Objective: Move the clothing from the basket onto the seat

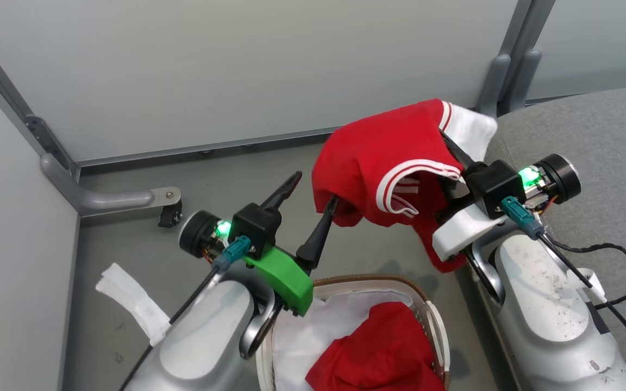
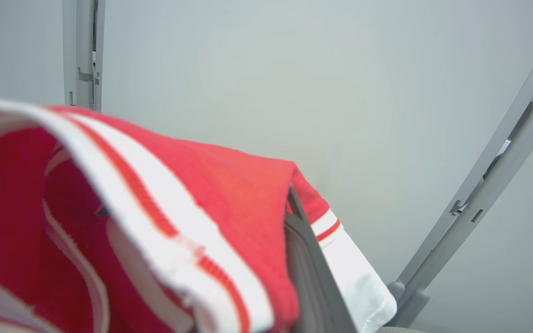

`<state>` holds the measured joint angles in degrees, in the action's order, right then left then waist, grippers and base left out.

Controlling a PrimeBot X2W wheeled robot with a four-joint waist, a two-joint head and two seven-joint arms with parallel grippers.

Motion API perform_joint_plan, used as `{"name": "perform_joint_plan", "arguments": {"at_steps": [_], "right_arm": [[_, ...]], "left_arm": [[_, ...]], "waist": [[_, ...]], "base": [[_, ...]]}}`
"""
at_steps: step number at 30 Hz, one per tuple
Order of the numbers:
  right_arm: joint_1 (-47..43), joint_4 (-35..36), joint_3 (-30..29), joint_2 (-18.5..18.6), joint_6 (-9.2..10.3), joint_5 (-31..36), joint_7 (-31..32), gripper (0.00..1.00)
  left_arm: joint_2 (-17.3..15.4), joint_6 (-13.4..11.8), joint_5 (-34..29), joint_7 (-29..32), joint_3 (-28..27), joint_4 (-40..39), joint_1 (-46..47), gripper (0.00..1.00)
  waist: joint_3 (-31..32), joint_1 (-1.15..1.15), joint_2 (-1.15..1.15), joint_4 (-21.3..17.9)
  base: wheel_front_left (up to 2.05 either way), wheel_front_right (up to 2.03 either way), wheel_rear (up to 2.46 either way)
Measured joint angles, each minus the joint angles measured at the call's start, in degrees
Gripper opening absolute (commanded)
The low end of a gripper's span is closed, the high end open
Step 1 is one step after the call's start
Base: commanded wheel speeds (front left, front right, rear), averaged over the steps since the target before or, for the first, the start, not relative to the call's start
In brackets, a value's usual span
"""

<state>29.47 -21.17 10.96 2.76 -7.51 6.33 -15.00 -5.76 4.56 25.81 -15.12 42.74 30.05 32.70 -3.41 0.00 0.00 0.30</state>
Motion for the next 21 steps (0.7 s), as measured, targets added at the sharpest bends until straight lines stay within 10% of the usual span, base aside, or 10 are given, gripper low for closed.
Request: {"name": "perform_joint_plan", "arguments": {"at_steps": [21], "right_arm": [[-1.2,0.7,-2.6,0.0,-0.01,2.3,0.0,0.00]], "left_arm": [[2.8,2.0,-4.8,0.0,-9.9,-4.0,-13.9,1.00]], "waist": [[-0.8,0.00,0.00,-2.4]], "base": [[0.00,0.00,0.00]]}}
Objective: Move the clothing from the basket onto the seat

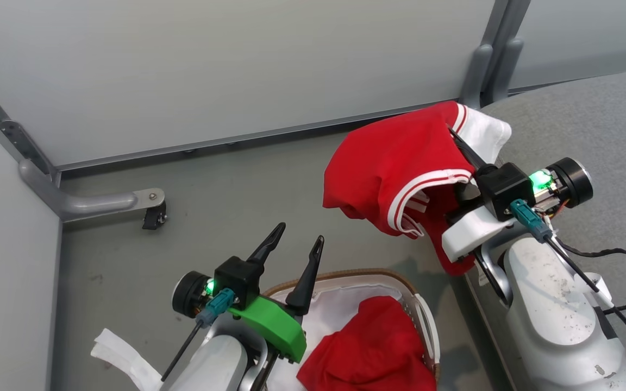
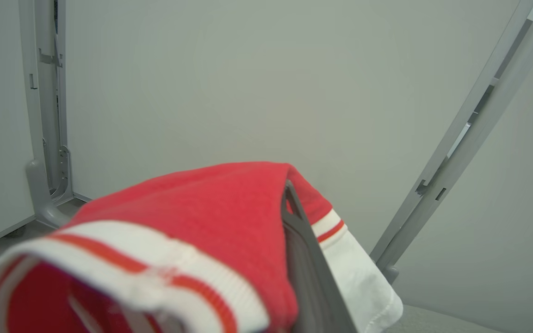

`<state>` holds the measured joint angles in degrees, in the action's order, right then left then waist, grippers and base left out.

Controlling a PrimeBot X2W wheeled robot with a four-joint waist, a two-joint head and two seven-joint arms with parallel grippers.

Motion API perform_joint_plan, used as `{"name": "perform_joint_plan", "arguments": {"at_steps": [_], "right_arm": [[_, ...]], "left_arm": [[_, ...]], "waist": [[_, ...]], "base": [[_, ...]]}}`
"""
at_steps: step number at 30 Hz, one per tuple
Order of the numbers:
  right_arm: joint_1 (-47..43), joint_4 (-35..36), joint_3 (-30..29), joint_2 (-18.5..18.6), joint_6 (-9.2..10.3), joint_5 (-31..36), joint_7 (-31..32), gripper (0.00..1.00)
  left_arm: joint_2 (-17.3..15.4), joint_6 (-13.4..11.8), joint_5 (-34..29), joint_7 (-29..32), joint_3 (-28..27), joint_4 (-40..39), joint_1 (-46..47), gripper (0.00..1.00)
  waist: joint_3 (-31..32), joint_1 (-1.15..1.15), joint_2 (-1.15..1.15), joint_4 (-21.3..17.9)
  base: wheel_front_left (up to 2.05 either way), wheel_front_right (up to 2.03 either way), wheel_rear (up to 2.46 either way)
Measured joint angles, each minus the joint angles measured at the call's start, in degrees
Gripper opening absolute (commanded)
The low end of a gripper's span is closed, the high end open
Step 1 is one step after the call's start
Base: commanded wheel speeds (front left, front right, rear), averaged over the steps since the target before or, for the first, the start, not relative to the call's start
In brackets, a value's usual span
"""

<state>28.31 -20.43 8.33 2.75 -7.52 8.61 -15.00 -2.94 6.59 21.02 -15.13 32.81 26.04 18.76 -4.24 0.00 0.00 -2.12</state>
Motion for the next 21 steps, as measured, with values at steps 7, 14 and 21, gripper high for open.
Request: {"name": "perform_joint_plan", "arguments": {"at_steps": [7,14,21], "right_arm": [[0.0,0.3,-0.8,0.0,-0.01,0.7,0.0,0.00],[0.1,0.9,-2.4,0.0,-0.02,1.0,0.0,0.00],[-0.4,1.0,-4.0,0.1,-0.01,0.5,0.0,0.00]], "left_arm": [[0.1,0.2,-0.5,0.0,-0.6,-1.6,-0.6,1.00],[0.1,0.1,-1.7,0.0,-1.3,-2.3,-0.9,1.00],[0.2,0.1,-3.5,0.0,-1.6,-2.8,-0.8,1.00]], "waist": [[-0.7,0.00,0.00,-3.3],[-1.6,0.00,0.00,-9.4],[-2.9,0.00,0.00,-16.7]], "base": [[0.00,0.00,0.00],[0.00,0.00,0.00],[0.00,0.00,0.00]]}}
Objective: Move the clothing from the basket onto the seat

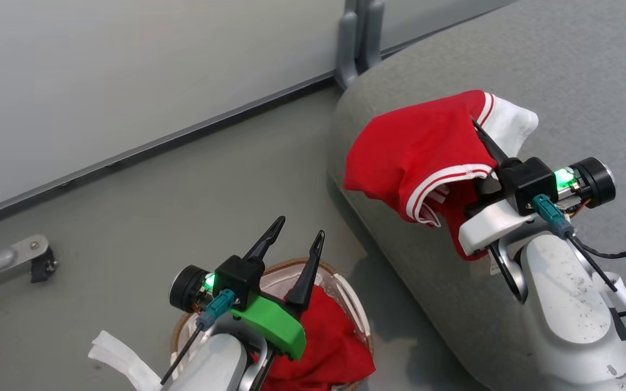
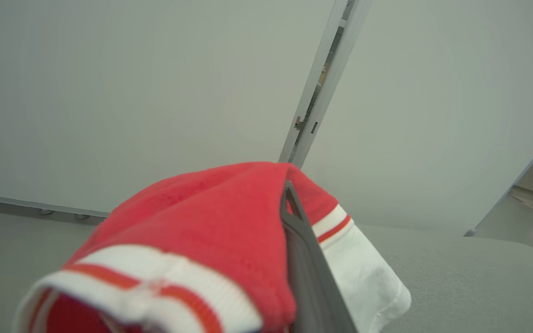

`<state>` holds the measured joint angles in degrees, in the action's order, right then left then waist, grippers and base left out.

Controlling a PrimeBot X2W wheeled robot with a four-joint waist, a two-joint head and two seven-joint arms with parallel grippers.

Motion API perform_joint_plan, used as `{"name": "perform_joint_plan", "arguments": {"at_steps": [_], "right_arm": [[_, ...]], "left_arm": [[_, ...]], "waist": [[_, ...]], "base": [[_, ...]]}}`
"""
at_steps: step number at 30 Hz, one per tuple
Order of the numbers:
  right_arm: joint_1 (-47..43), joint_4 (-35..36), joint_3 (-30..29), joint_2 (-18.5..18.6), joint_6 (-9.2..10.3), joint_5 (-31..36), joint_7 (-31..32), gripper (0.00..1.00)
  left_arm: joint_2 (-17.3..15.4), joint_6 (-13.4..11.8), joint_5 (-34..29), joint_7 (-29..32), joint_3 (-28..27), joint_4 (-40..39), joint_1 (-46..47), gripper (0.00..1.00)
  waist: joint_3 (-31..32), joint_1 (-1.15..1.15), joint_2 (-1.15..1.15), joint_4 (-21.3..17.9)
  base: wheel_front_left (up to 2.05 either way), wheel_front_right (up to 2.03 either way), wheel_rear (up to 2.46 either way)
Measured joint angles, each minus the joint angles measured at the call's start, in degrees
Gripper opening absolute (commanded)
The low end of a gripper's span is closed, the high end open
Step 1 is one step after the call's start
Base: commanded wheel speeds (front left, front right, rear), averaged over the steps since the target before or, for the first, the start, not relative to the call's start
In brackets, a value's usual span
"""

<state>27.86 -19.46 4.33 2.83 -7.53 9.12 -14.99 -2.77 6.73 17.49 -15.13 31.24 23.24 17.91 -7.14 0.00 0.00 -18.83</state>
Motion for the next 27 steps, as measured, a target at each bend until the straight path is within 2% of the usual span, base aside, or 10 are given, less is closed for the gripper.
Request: {"name": "perform_joint_plan", "arguments": {"at_steps": [5,11,16,22,27], "right_arm": [[-0.4,0.2,-1.2,0.0,0.00,-0.4,0.0,0.00],[-1.1,0.7,-2.7,0.0,0.00,-0.8,0.0,0.00],[-0.3,1.3,-5.1,0.0,0.00,-1.2,0.0,0.00],[5.6,2.3,-9.0,0.2,-0.01,0.6,0.0,0.00],[13.9,2.4,-13.6,3.1,0.00,1.3,0.0,0.00]], "left_arm": [[0.0,0.2,-1.0,0.0,-0.1,0.0,0.0,1.00],[0.0,0.3,-2.4,0.0,-0.5,-0.7,0.1,1.00],[0.0,0.4,-3.9,0.0,-0.3,-1.2,1.2,1.00],[-0.7,0.6,-5.3,0.0,0.4,-2.2,3.3,1.00],[-2.6,0.6,-7.3,0.0,1.6,-3.2,6.1,1.00]], "waist": [[-1.1,0.00,0.00,-4.7],[-3.2,0.00,0.00,-7.7],[-5.7,0.00,0.00,-8.0],[-9.4,0.00,0.00,-7.0],[-13.4,0.00,0.00,-5.5]], "base": [[0.00,0.00,0.00],[0.00,0.00,0.00],[0.00,0.00,0.00],[0.00,0.00,0.00],[0.00,0.00,0.00]]}}
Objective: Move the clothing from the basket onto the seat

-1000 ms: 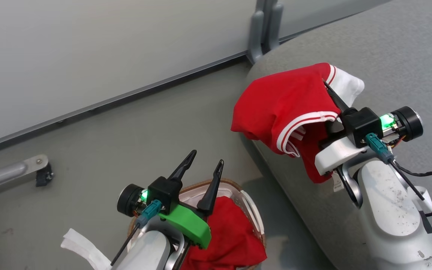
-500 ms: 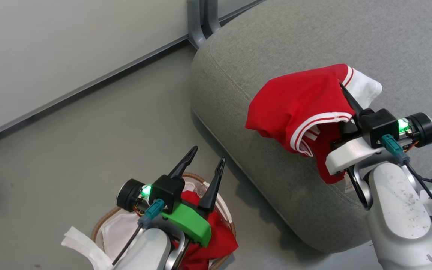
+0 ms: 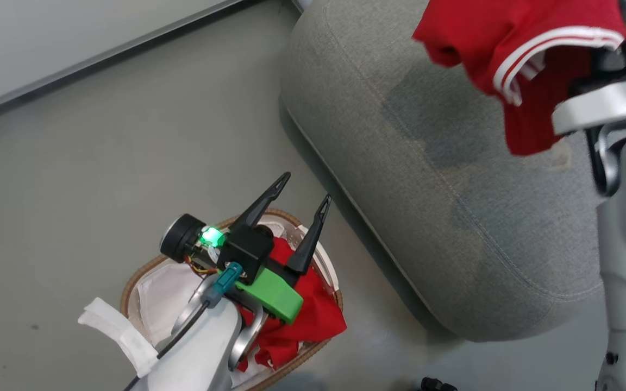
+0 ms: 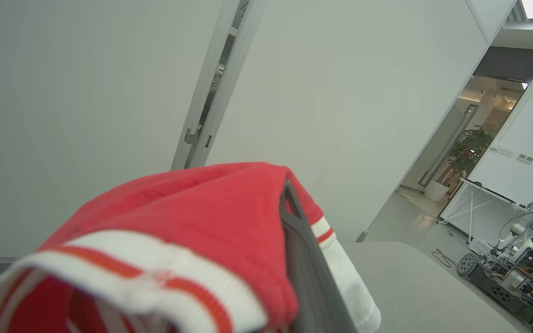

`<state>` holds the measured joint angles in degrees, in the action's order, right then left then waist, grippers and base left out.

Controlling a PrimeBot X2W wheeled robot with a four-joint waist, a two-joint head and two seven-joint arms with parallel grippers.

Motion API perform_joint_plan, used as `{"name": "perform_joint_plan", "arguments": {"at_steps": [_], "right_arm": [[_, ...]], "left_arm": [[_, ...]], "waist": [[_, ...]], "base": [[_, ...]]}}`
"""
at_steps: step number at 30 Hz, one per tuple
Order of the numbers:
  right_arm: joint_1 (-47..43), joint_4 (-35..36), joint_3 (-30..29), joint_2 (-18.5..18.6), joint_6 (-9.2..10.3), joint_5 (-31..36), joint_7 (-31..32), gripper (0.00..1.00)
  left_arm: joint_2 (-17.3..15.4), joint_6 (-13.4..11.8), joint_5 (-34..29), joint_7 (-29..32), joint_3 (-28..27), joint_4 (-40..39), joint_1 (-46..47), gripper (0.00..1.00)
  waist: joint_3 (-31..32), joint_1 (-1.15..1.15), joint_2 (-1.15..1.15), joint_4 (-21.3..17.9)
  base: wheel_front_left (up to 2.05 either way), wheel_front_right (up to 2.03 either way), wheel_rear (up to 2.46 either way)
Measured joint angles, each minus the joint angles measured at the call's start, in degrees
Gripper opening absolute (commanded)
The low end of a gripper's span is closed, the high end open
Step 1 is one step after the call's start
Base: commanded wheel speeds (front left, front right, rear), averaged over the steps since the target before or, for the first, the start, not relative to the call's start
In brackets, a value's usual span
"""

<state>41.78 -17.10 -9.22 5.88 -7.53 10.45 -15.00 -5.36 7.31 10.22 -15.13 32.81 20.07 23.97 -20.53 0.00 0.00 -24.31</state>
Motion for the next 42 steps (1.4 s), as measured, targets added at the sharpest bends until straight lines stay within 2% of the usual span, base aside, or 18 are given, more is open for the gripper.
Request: {"name": "perform_joint_plan", "arguments": {"at_steps": [11,17,25,33,34,35,36,37,42], "right_arm": [[17.6,-5.5,-9.9,5.1,0.00,1.1,0.0,0.00],[22.3,-9.8,-12.7,6.9,0.00,3.8,0.0,0.00],[22.2,-16.9,-14.2,7.3,0.00,6.0,0.0,0.00],[18.0,-20.5,-16.1,6.2,0.00,6.9,0.0,0.00],[17.7,-20.5,-16.4,5.8,0.00,6.7,0.0,0.08],[17.1,-20.4,-16.4,5.4,0.00,6.6,0.0,0.40],[16.7,-20.3,-16.3,5.2,0.00,6.6,0.0,0.97],[16.0,-20.2,-16.2,5.1,0.00,6.6,0.0,1.00],[12.6,-20.5,-15.9,4.4,0.00,6.4,0.0,1.00]], "left_arm": [[-3.6,0.0,-3.1,0.0,0.7,-3.5,5.6,1.00],[-4.8,-0.4,-3.8,0.4,0.6,-5.9,7.2,1.00],[-5.2,-0.9,-4.2,0.7,1.6,-8.2,7.1,1.00],[-5.0,-1.3,-4.0,0.7,2.6,-7.7,7.0,1.00],[-5.0,-1.2,-3.9,0.6,2.8,-7.5,7.0,1.00],[-4.9,-1.2,-3.8,0.6,3.1,-7.1,7.0,1.00],[-4.9,-1.2,-3.7,0.6,3.2,-6.9,7.0,1.00],[-4.9,-1.2,-3.7,0.6,3.4,-6.7,7.0,1.00],[-4.5,-1.3,-2.7,0.4,3.1,-5.2,7.1,1.00]], "waist": [[-11.2,-0.01,0.00,3.1],[-17.8,-0.01,0.00,4.5],[-24.4,-0.01,0.00,6.0],[-25.2,-0.01,0.00,7.6],[-25.0,-0.01,0.00,7.6],[-24.8,-0.01,0.00,7.6],[-24.6,-0.01,0.00,7.6],[-24.3,-0.01,0.00,7.6],[-22.3,-0.01,0.00,7.6]], "base": [[0.00,0.00,0.00],[0.00,0.00,0.00],[0.00,0.00,0.00],[0.00,0.00,0.00],[0.00,0.00,0.00],[0.00,0.00,0.00],[0.00,0.00,0.00],[0.00,0.00,0.00],[0.00,0.00,0.00]]}}
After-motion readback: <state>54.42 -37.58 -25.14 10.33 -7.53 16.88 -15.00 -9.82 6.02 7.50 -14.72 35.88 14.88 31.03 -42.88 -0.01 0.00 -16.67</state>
